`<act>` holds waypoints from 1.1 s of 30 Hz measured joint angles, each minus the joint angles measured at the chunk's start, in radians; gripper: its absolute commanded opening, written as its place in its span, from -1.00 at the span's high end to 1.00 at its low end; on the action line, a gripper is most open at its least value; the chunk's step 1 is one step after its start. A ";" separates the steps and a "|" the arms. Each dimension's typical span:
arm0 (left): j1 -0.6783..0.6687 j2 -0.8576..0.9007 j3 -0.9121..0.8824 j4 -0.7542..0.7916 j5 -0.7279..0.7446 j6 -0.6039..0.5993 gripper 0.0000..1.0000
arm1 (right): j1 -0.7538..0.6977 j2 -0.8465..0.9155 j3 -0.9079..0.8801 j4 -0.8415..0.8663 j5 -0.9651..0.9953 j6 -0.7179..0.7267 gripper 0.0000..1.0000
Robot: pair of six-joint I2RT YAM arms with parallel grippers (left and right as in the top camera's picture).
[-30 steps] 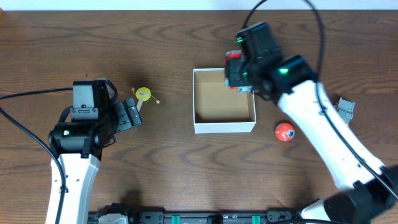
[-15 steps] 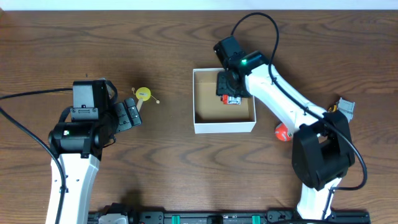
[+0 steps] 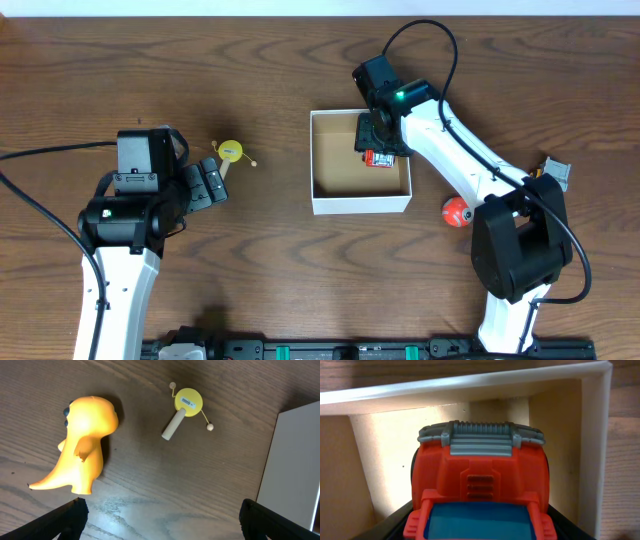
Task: Pack container
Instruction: 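Carry the red truck into the white box and lower it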
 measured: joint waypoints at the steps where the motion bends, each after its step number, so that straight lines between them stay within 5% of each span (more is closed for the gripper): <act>1: 0.000 0.000 0.000 0.000 0.000 0.000 -0.96 | 0.001 0.000 0.000 0.000 0.000 0.000 -0.04; 10: 0.000 0.000 0.000 0.000 0.000 0.000 -0.96 | 0.002 0.055 0.000 0.007 0.007 -0.001 -0.11; 20: 0.000 0.000 0.000 -0.014 0.000 0.000 -0.96 | 0.003 0.090 0.000 0.020 0.007 -0.026 -0.84; 33: 0.000 0.000 0.000 -0.014 0.000 0.000 -0.96 | 0.010 0.075 0.000 0.016 0.035 -0.037 -0.71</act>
